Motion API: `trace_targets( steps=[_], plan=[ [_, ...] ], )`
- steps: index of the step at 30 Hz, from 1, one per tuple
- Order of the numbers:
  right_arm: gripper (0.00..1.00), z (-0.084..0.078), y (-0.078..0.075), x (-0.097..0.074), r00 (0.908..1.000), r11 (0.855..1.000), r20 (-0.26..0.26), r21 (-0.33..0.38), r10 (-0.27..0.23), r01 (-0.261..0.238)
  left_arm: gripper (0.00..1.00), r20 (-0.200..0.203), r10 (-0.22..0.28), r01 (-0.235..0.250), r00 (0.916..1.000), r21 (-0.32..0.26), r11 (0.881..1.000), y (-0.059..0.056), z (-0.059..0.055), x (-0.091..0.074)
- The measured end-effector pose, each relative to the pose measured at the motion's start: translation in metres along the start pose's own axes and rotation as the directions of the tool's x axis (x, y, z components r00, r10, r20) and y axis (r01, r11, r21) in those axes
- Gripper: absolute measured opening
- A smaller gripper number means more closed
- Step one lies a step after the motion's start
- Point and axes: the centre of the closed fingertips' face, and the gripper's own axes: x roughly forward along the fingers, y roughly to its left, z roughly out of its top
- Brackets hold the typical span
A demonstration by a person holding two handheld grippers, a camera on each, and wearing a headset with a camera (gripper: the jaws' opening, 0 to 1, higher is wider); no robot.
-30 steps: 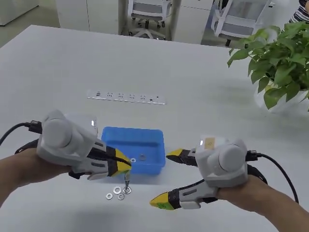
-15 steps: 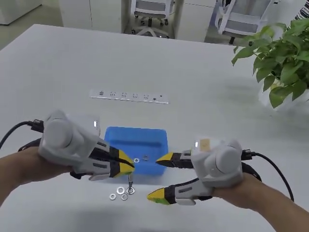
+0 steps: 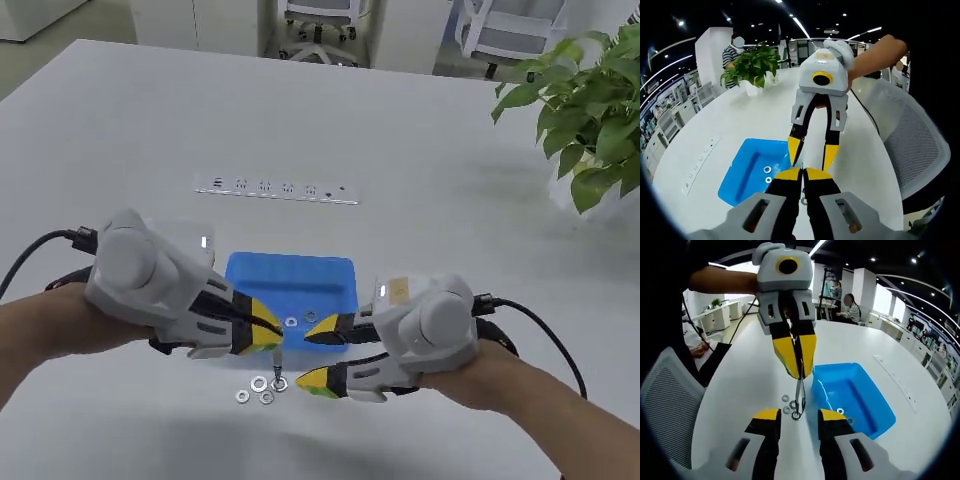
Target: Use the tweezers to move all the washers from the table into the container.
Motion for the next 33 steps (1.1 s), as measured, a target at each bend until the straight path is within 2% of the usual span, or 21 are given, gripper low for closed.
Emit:
trace_targets(
  steps=[6, 17, 33],
  plan=[
    [0.27, -0.002, 0.001, 0.012, 0.9992, 0.999, -0.026, -0.046, 0.029, -0.030, 0.05, 0.003, -0.003, 0.003, 1.0000, -0.003, 1.000, 0.001, -0.001, 0.000],
    [0.23, 0.000, -0.001, 0.026, 0.9972, 0.996, -0.045, -0.064, 0.060, -0.063, 0.05, 0.005, 0.000, 0.000, 1.0000, -0.011, 1.000, 0.002, -0.002, -0.001],
    [0.14, -0.007, 0.001, 0.041, 0.9904, 0.988, -0.102, -0.114, 0.093, -0.104, 0.05, 0.002, -0.004, 0.004, 1.0000, -0.017, 1.000, 0.000, -0.002, -0.001]
  ],
)
